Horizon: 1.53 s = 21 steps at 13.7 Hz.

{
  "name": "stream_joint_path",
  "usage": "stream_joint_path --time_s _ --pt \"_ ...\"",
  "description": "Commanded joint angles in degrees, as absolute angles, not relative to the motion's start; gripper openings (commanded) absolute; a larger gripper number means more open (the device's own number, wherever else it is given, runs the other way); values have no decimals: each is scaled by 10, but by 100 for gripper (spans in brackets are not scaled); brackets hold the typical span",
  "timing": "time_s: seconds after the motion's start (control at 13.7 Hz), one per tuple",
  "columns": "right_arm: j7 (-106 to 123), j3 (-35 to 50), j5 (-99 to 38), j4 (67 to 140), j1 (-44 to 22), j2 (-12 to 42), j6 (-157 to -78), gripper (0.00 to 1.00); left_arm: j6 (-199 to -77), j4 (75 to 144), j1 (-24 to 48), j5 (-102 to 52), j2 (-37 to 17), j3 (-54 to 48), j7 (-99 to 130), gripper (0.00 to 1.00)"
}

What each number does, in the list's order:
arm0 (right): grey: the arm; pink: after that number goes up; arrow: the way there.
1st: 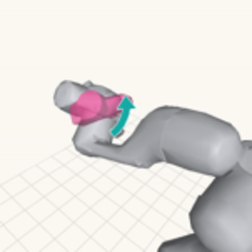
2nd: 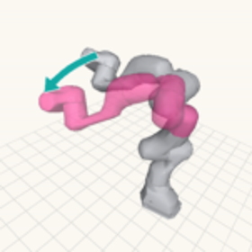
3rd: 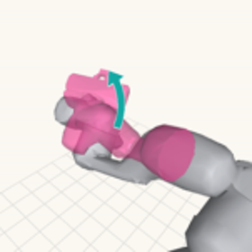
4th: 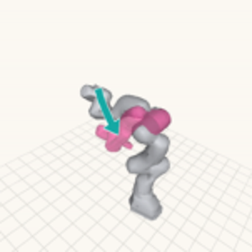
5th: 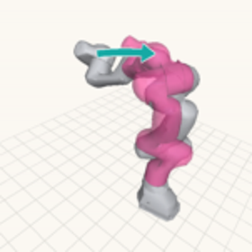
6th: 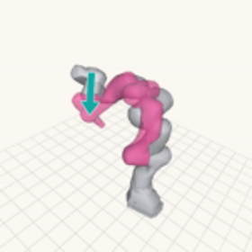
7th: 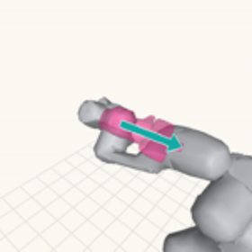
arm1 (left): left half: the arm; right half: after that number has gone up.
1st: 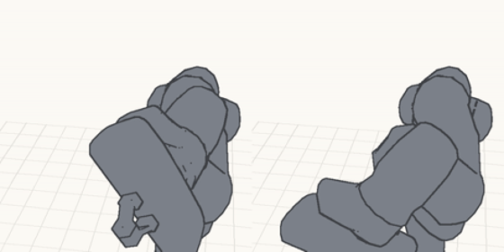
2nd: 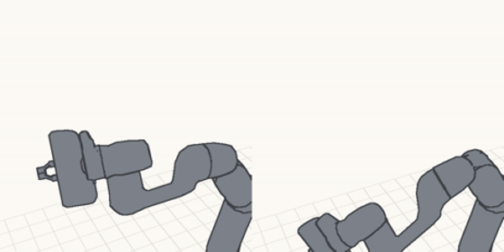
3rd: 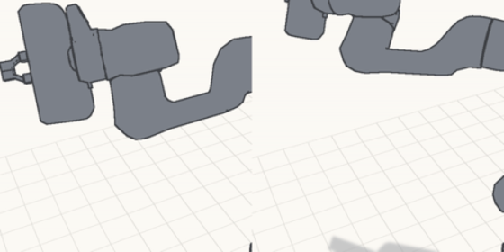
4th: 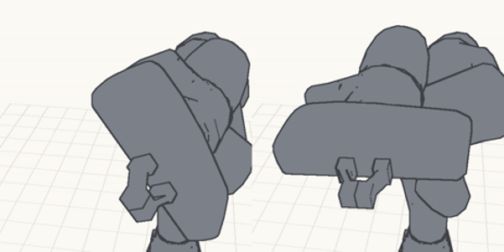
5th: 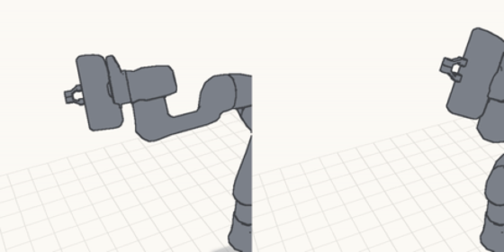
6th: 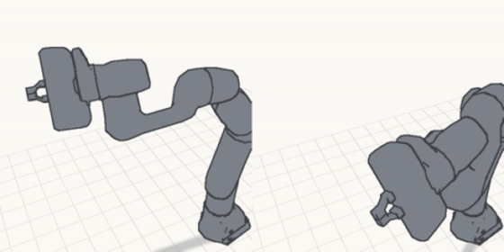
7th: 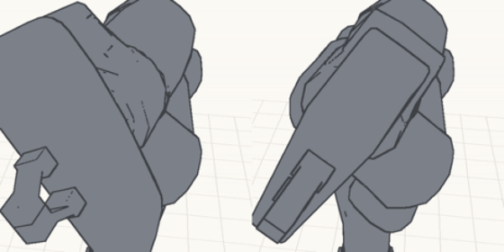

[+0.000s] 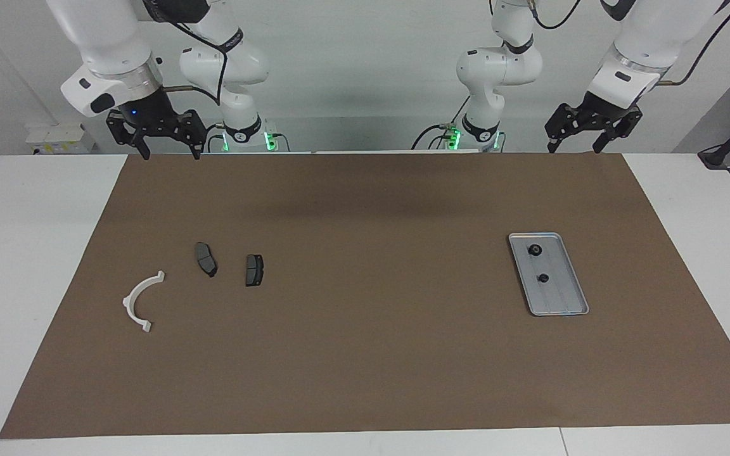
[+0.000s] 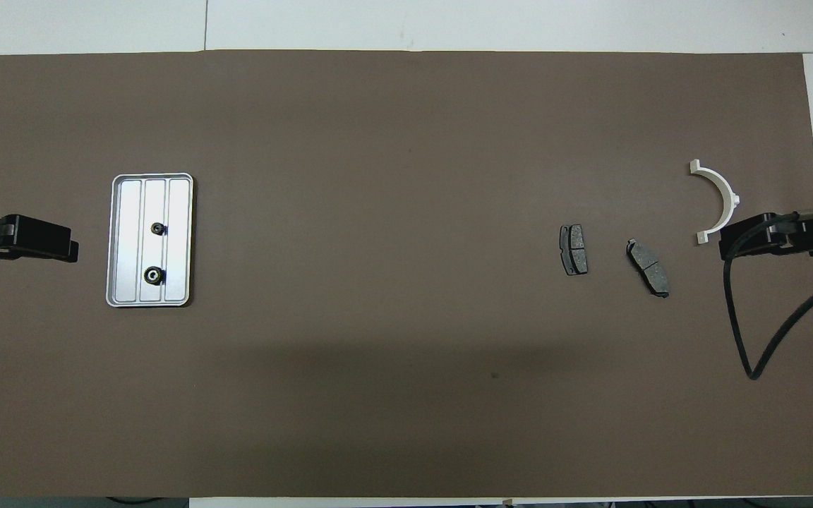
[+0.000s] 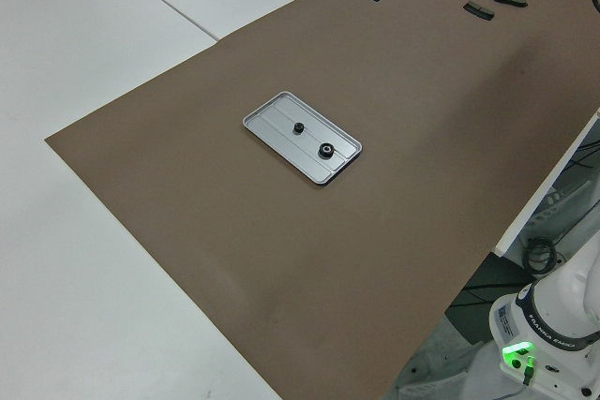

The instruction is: Pick bearing gear from pile to tray

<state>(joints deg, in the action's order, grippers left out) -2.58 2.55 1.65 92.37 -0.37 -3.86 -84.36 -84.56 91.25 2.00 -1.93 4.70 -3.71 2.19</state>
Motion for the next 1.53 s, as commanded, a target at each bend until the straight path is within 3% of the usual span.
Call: stream_joint_path --time_s 0.0,1.46 --pt "-31 31 17 928 2 -45 -853 100 -861 918 23 -11 50 -37 11 100" --pt "-30 31 16 928 2 -45 -852 100 -925 970 29 -11 63 -38 1 100"
